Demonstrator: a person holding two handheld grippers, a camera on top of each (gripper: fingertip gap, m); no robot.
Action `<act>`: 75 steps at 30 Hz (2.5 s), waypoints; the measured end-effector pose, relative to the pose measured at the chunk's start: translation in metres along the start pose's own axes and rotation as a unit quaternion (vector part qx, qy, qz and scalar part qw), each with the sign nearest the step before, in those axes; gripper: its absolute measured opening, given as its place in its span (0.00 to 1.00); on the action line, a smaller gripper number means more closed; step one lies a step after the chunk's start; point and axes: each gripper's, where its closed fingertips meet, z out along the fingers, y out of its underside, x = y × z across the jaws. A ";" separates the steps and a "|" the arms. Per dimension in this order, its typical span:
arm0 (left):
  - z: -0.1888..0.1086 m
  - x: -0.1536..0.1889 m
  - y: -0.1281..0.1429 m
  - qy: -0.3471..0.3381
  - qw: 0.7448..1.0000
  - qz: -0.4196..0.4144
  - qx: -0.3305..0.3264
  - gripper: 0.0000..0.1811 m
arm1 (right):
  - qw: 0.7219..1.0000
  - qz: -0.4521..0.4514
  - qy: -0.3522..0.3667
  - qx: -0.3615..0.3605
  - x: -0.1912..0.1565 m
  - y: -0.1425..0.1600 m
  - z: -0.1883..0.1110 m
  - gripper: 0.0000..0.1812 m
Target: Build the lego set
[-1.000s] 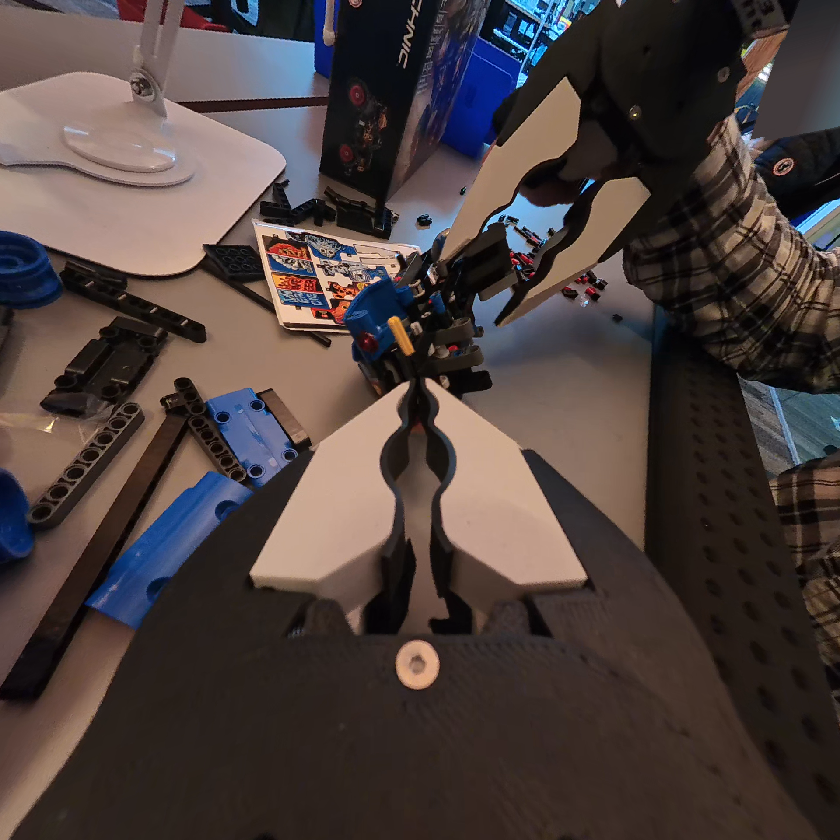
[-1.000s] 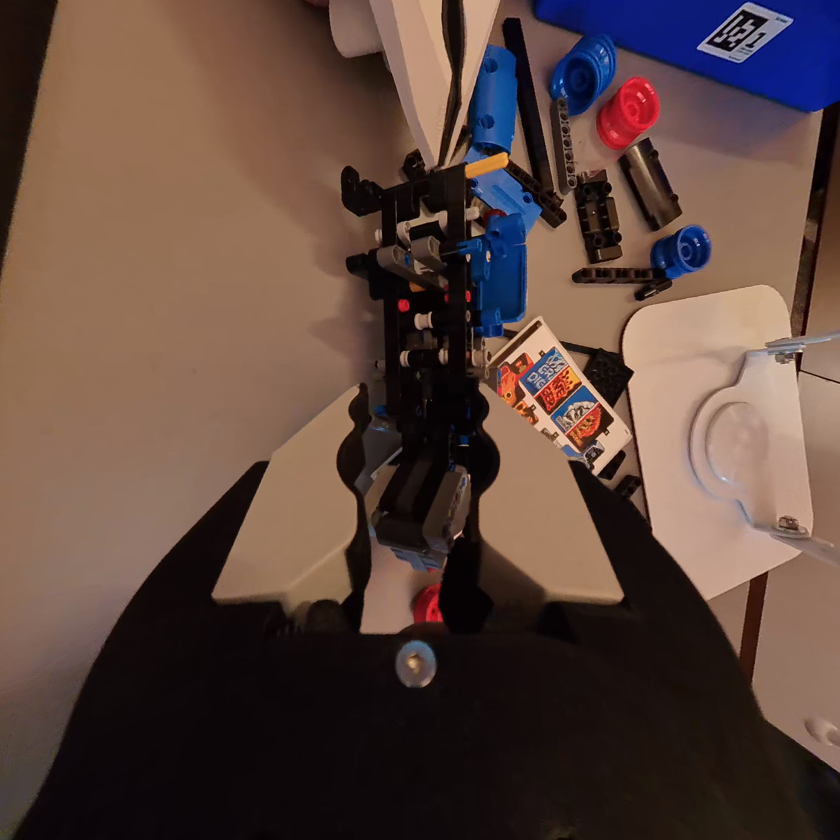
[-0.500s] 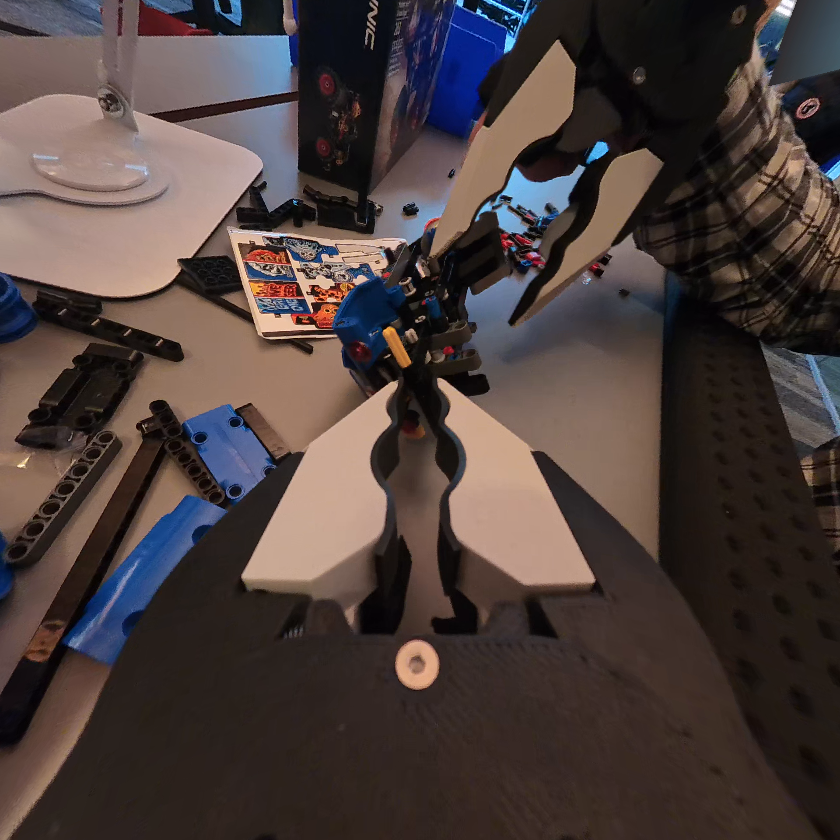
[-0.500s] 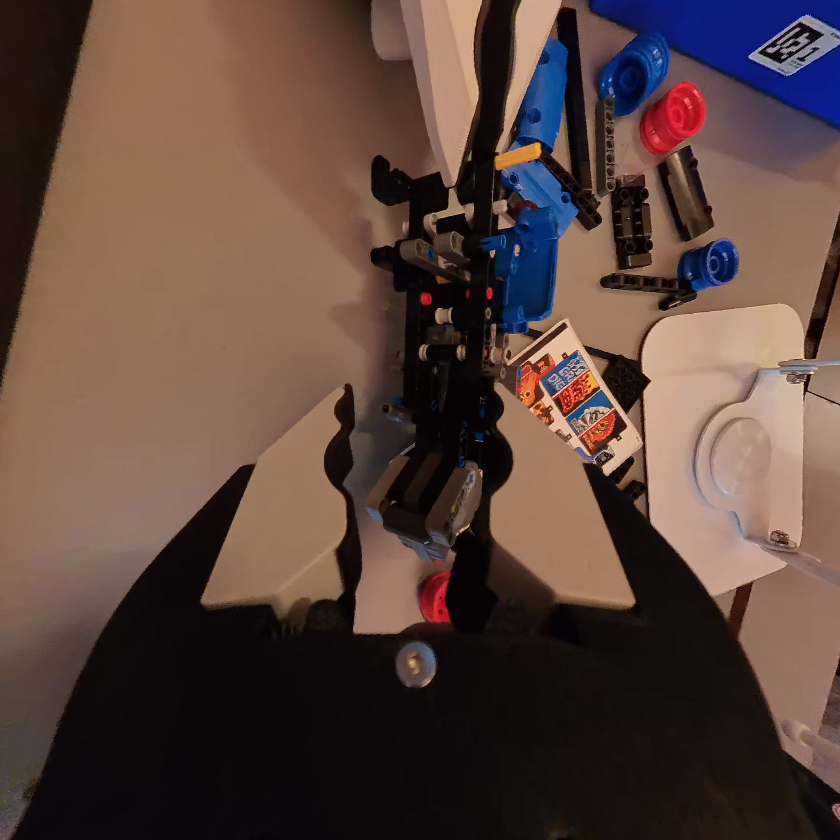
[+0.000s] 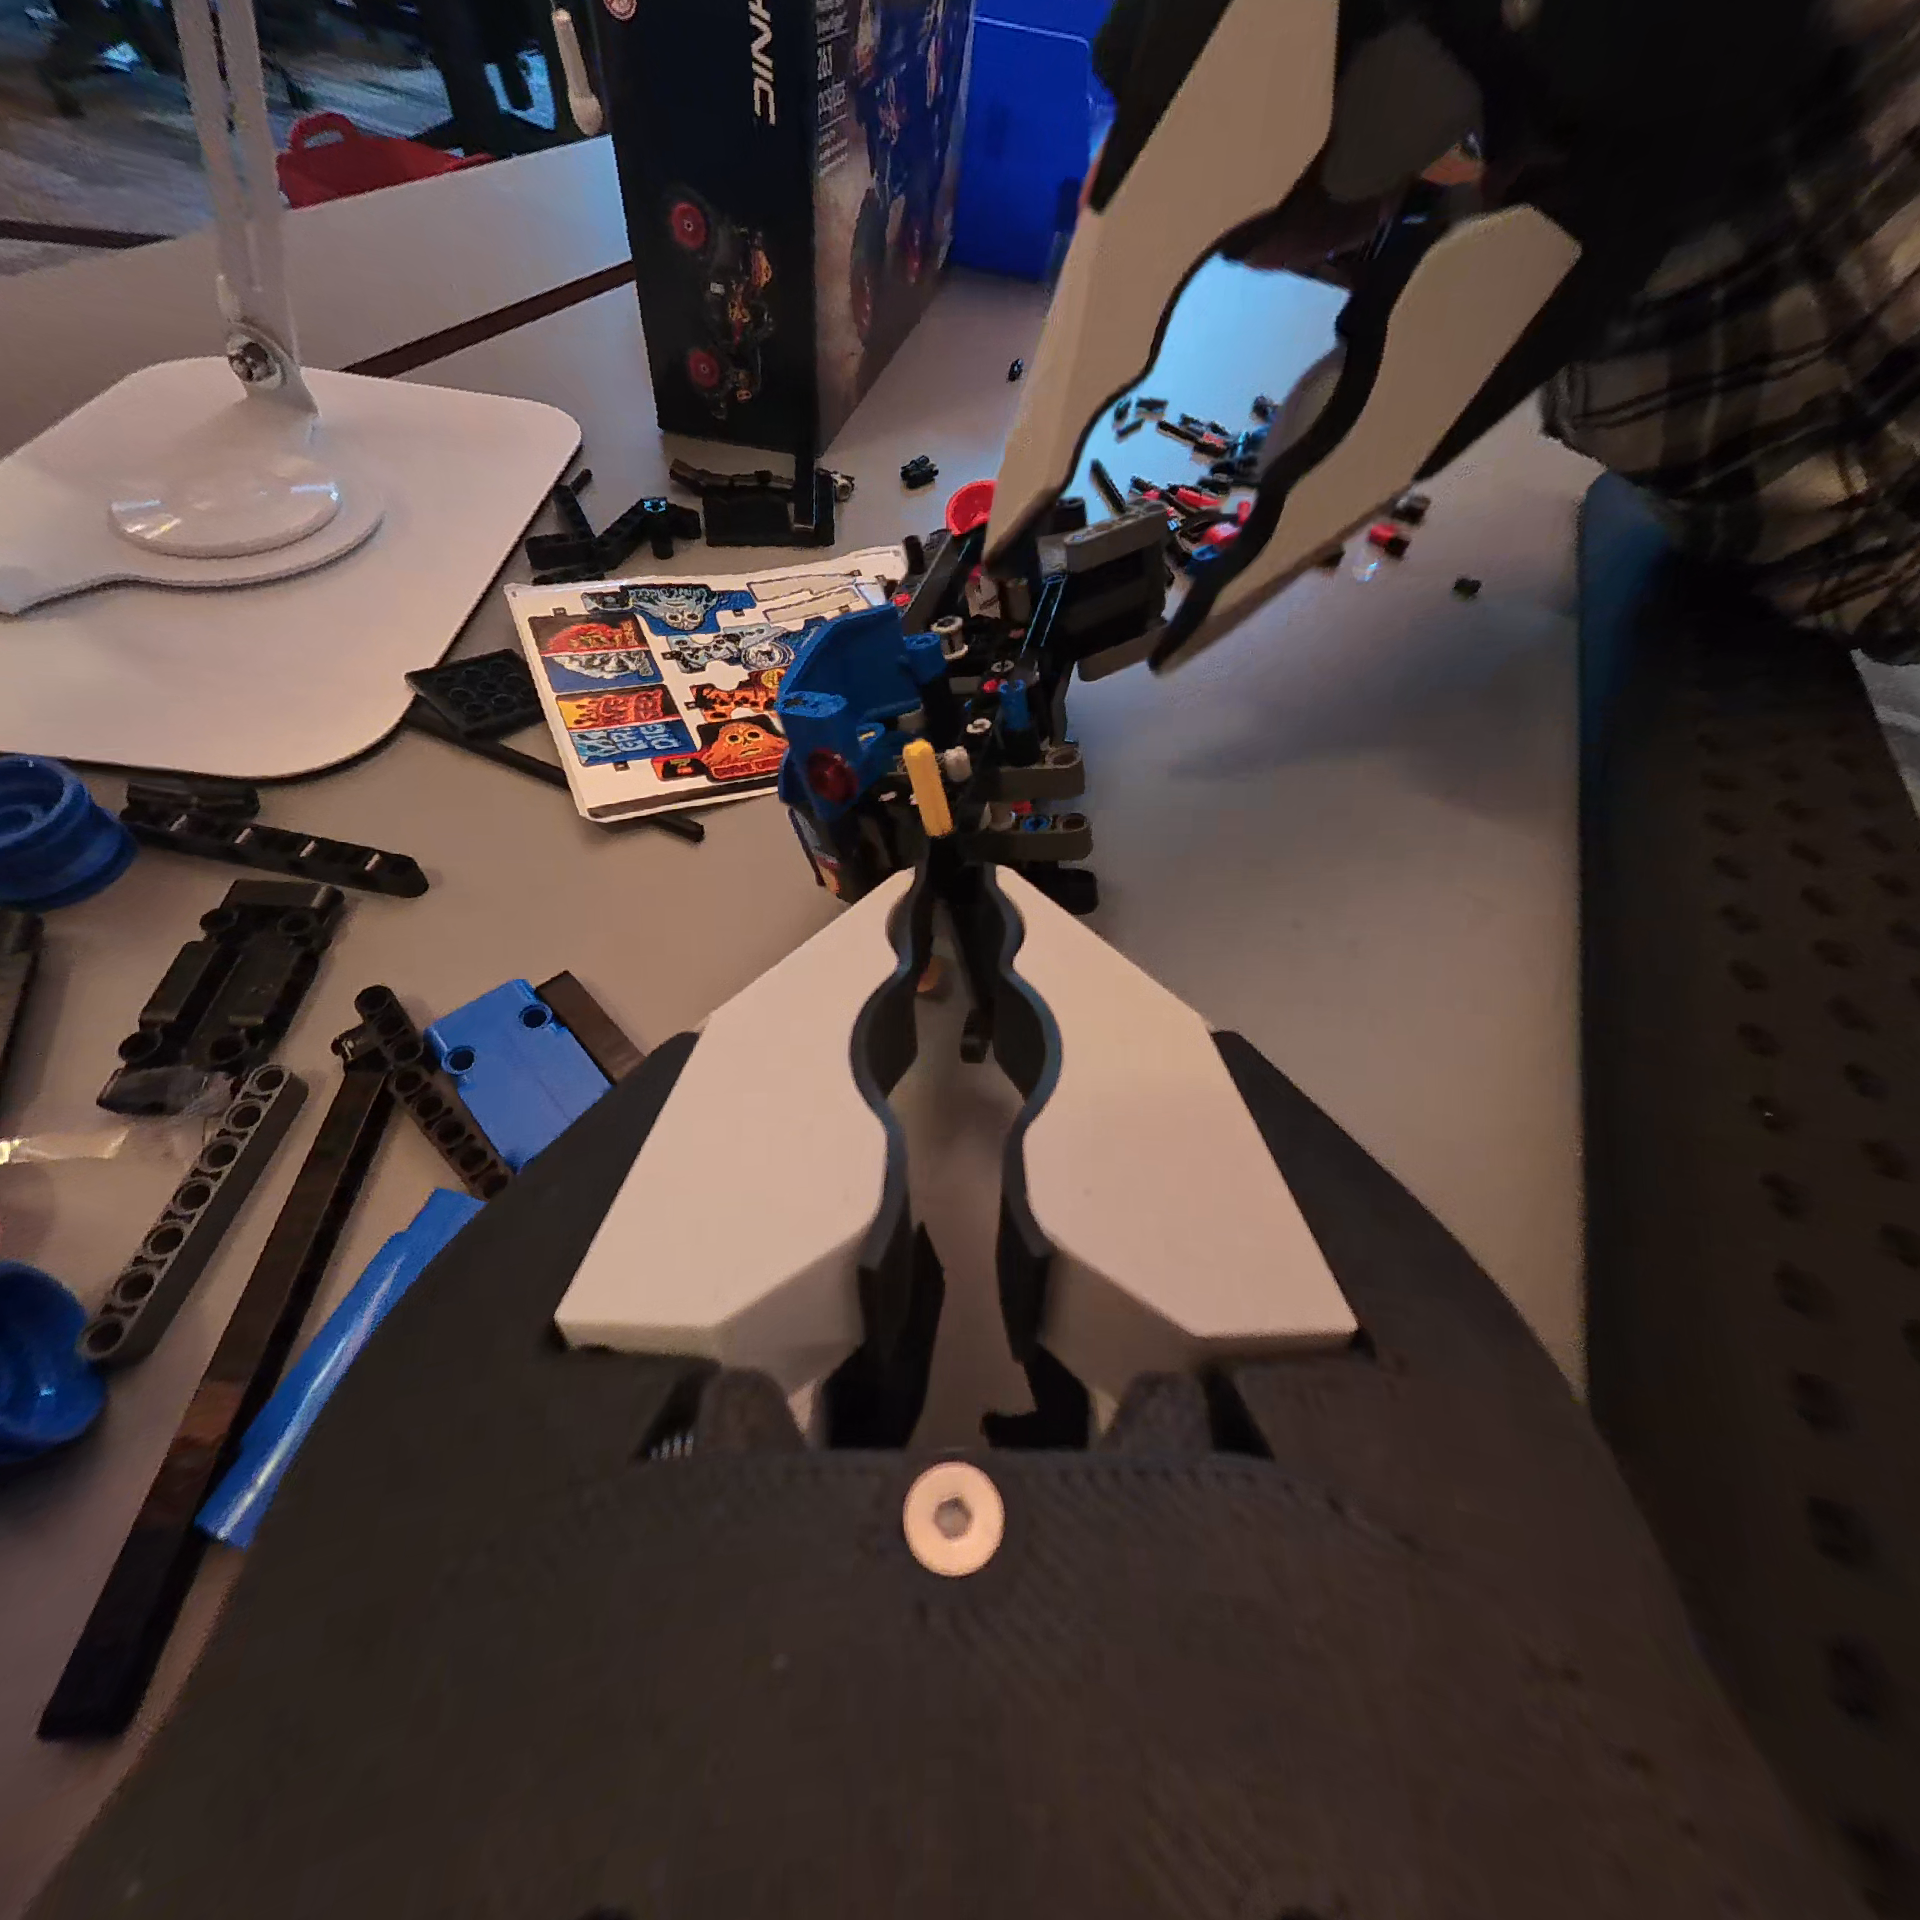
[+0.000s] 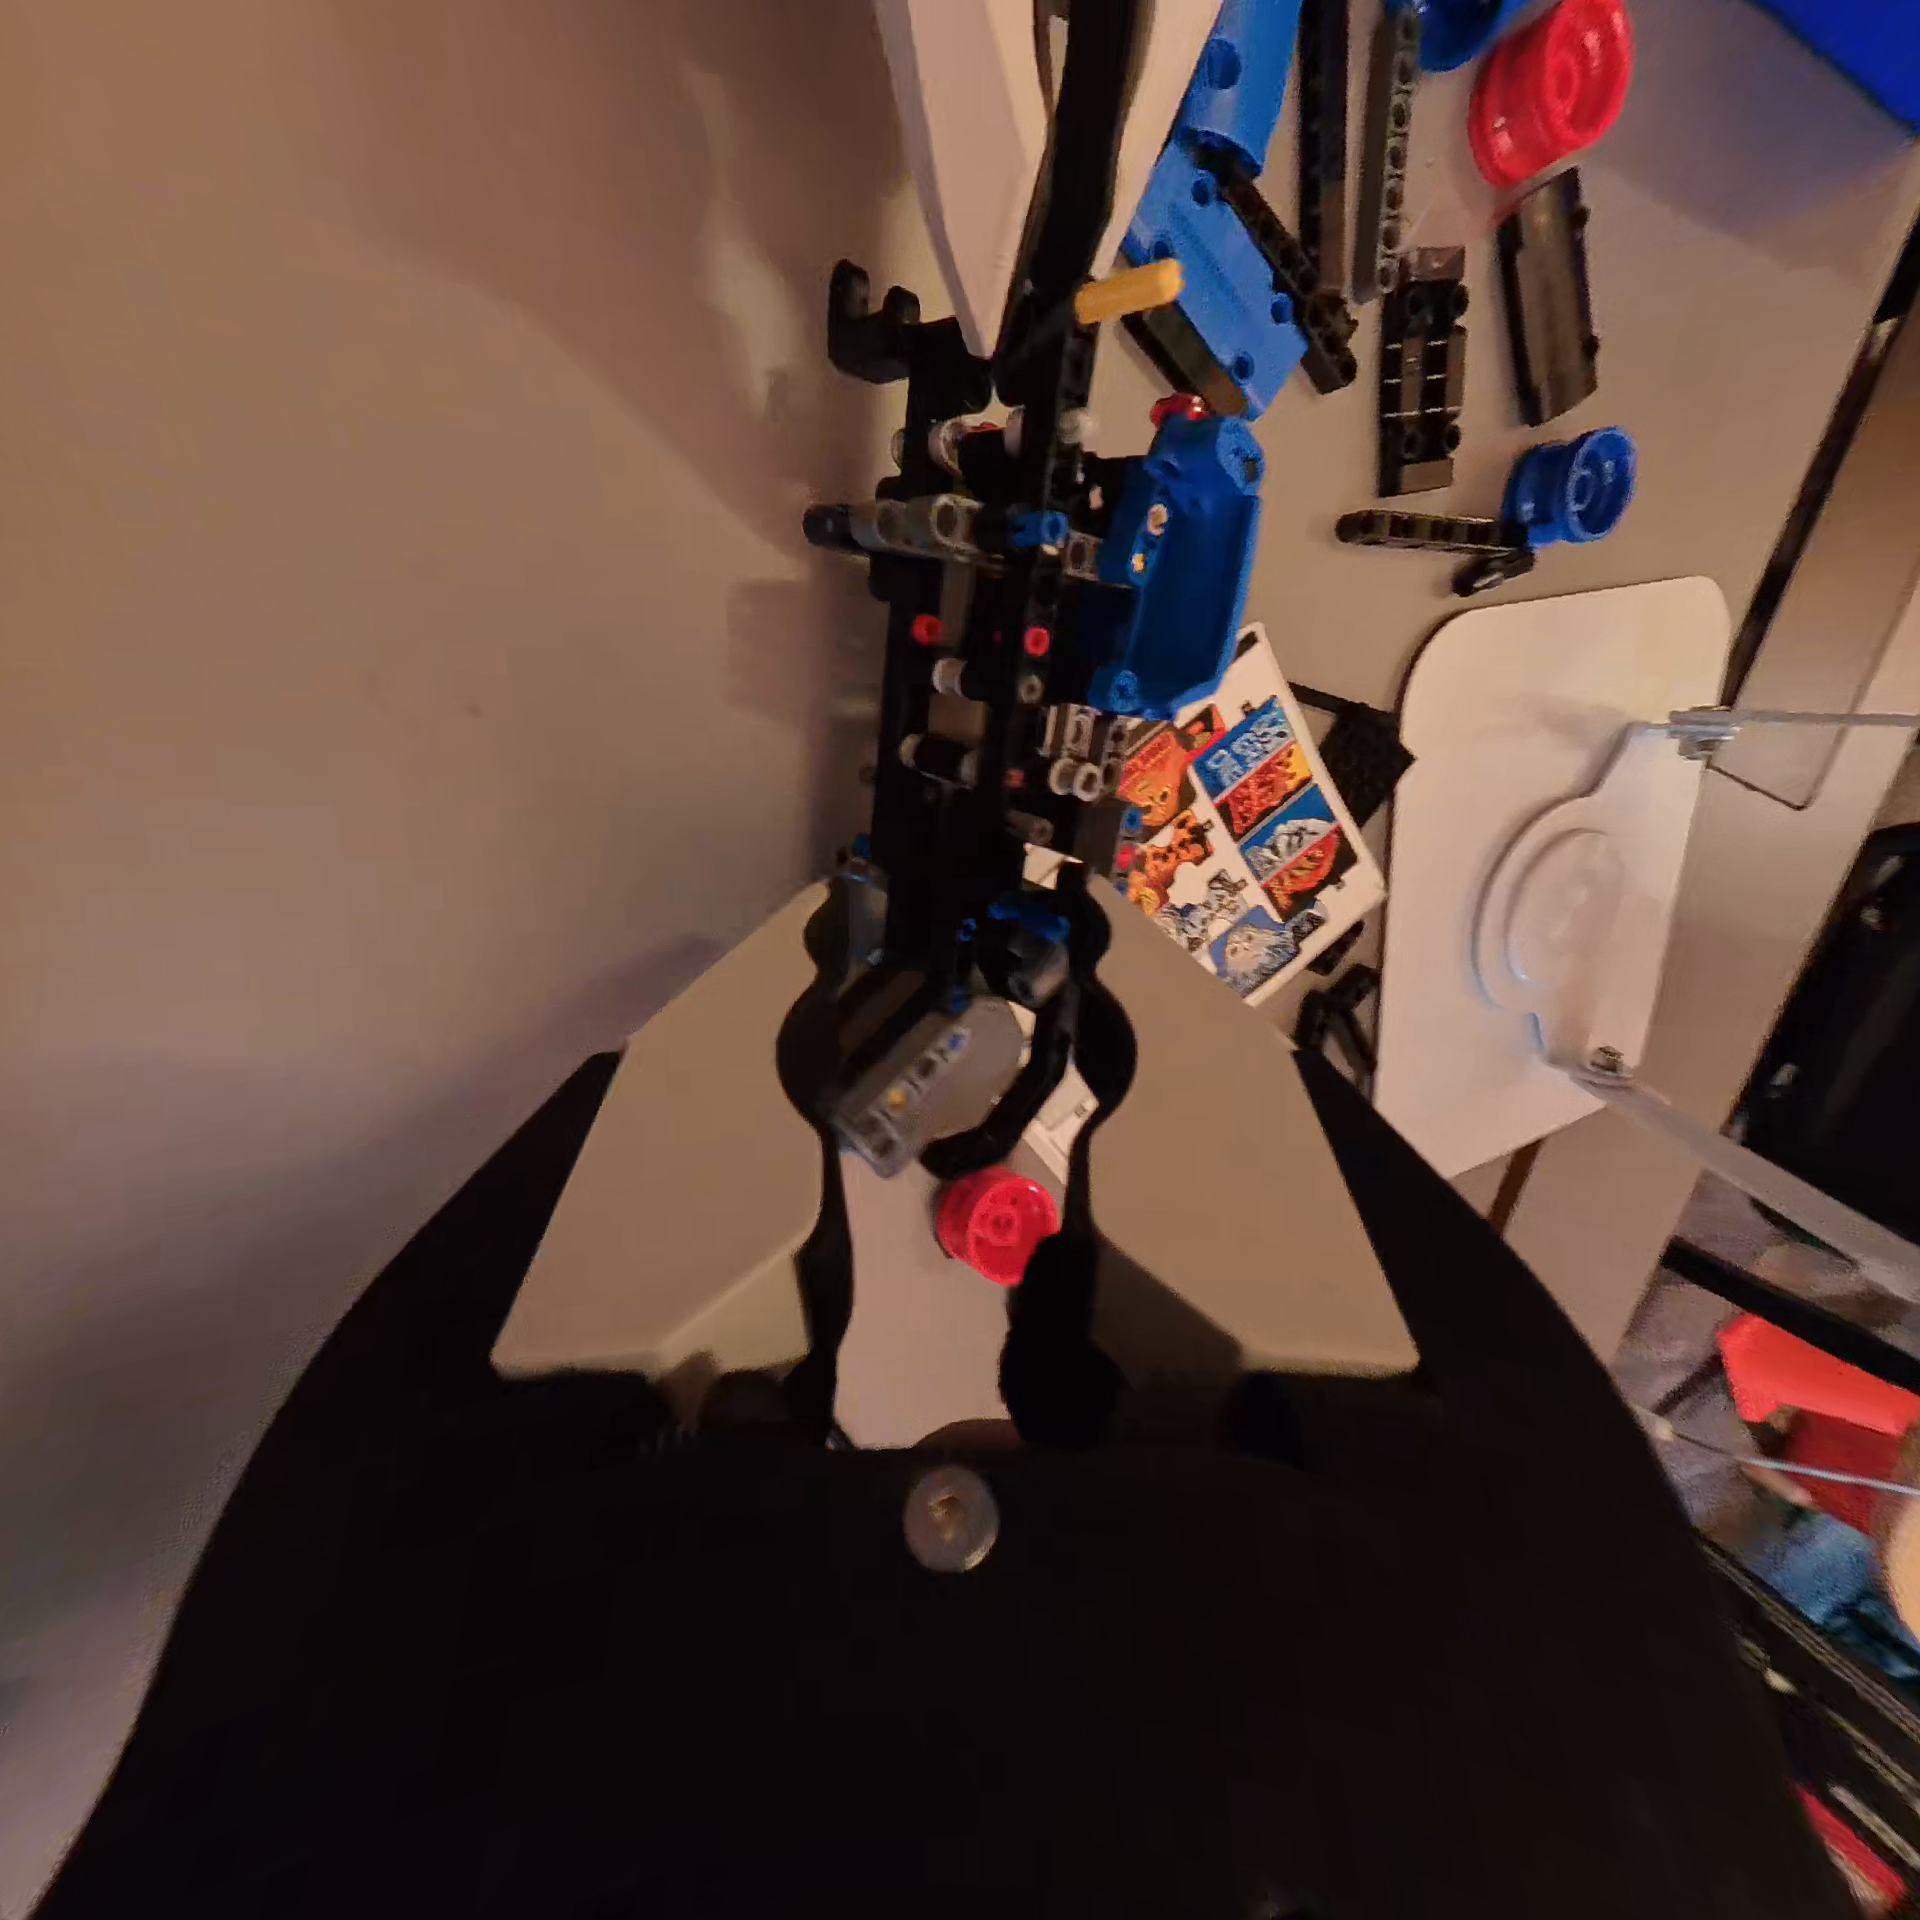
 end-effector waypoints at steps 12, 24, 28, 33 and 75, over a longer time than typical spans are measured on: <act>0.001 0.003 0.010 -0.006 0.999 0.039 -0.029 0.04 | 0.994 0.094 0.001 0.057 0.031 0.033 -0.019 0.20; 0.002 0.004 0.014 0.003 0.999 0.033 -0.043 0.07 | 0.982 0.157 -0.087 0.052 0.016 0.062 0.005 0.18; 0.004 0.006 0.016 0.002 0.998 0.044 -0.049 0.06 | 0.977 0.165 -0.113 0.071 0.011 0.058 0.010 0.16; 0.006 0.006 0.018 -0.001 0.997 0.053 -0.057 0.06 | 0.974 0.166 -0.121 0.092 0.011 0.053 0.009 0.14; -0.007 -0.007 0.011 -0.038 0.997 0.060 -0.034 0.06 | 0.957 0.087 -0.268 0.069 -0.064 0.020 -0.007 0.12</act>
